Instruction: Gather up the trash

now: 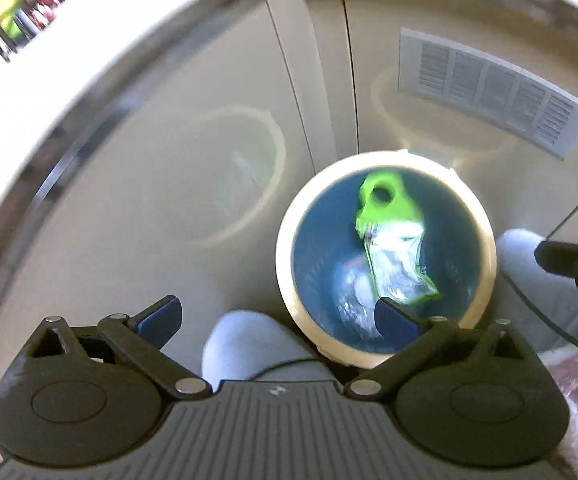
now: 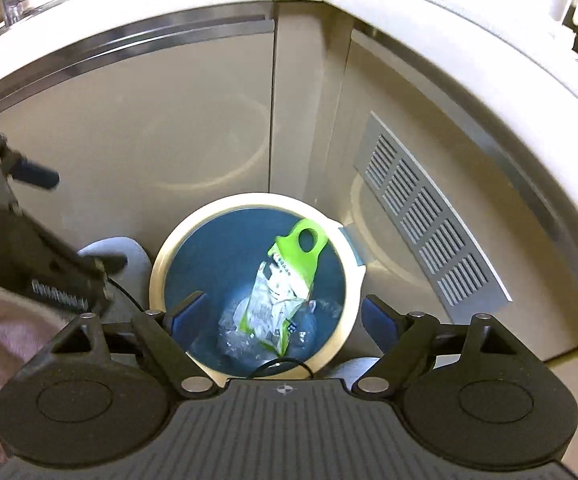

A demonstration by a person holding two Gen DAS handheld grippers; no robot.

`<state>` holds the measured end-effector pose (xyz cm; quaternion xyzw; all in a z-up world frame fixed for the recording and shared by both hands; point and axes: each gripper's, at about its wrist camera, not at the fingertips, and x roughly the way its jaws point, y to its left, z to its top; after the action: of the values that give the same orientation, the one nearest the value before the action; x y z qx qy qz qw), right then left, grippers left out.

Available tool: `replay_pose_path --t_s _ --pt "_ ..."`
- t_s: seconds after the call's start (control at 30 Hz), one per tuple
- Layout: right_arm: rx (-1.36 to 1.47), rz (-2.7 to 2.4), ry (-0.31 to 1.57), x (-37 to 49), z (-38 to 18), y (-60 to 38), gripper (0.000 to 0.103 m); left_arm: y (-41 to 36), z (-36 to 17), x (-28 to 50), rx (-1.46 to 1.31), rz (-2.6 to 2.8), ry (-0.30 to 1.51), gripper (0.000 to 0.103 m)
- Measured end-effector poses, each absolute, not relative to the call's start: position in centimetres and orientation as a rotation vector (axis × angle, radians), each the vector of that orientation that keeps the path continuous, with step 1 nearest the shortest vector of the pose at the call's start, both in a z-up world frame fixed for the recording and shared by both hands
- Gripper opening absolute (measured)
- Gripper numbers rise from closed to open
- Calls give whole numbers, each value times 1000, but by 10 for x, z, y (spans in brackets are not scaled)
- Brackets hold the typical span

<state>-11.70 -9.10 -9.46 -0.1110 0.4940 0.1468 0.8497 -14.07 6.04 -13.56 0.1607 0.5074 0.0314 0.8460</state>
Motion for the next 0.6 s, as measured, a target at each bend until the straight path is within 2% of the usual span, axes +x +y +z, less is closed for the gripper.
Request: replay_pose_path --t_s 0.33,0.6 --pt "-197 320 869 -149 -51 -102 92 38 -77 -178 425 81 711 103" --pt "-200 315 874 -150 -51 -104 92 37 -72 -178 411 31 758 103"
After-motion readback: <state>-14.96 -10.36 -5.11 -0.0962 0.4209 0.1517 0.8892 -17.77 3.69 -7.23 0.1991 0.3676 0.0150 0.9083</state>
